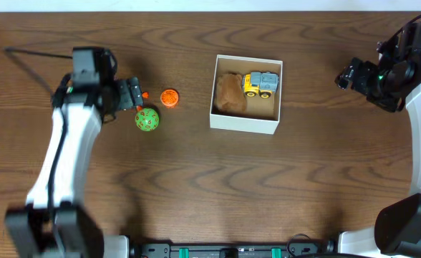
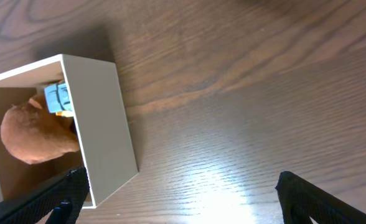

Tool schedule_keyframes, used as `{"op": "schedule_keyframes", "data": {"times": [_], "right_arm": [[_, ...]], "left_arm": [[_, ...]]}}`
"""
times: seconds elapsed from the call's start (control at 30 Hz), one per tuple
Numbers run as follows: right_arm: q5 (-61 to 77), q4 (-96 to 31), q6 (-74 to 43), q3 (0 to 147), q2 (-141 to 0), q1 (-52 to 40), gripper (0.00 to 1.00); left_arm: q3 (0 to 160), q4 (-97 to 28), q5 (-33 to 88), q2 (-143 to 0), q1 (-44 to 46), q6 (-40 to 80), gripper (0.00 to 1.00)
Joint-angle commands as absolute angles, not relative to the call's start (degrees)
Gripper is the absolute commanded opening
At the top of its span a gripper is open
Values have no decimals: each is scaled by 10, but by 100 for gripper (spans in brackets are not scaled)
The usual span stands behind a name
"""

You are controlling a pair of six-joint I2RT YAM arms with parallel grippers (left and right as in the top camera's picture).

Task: Pack container
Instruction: 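Withdraw the right gripper and grasp the pink duck with the left, then carry the pink duck into the box and release it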

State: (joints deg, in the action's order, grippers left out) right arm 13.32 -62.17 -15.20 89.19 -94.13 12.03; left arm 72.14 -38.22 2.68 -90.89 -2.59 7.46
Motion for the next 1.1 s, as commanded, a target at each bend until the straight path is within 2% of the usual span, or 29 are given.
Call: {"op": "schedule_keyframes", "data": {"times": [0.0,0.3,0.43,0.6,0.7,0.83,0.93,1.0,1.07], "right_arm": [[144,-626,-160,892,-933,123,99],[144,-637,-160,892,-933,123,99],[144,-637,-160,892,-933,123,99],[144,-639,-160,892,-933,123,99],[144,-641,-160,892,-933,123,99],[144,-641,-160,892,-933,123,99],[144,-648,-160,892,-933,123,99],[144,-655,-160,892,-933,123,99],[143,-661,-156,892,-933,123,99]], "left_arm": [[779,-380,23,-974,-28,54,96],[834,-362,-6,-1092,-28,-30,84],[833,-361,-4,-1124,-27,-46,73],[833,-357,-4,-1154,-24,-81,73],[833,-355,-5,-1167,-22,-90,69],[833,-351,-5,-1189,-22,-99,54],[833,-350,-7,-1204,-22,-106,38],[833,-348,-7,-1206,-22,-107,19],[834,-342,-7,-1201,-22,-107,10]]}}
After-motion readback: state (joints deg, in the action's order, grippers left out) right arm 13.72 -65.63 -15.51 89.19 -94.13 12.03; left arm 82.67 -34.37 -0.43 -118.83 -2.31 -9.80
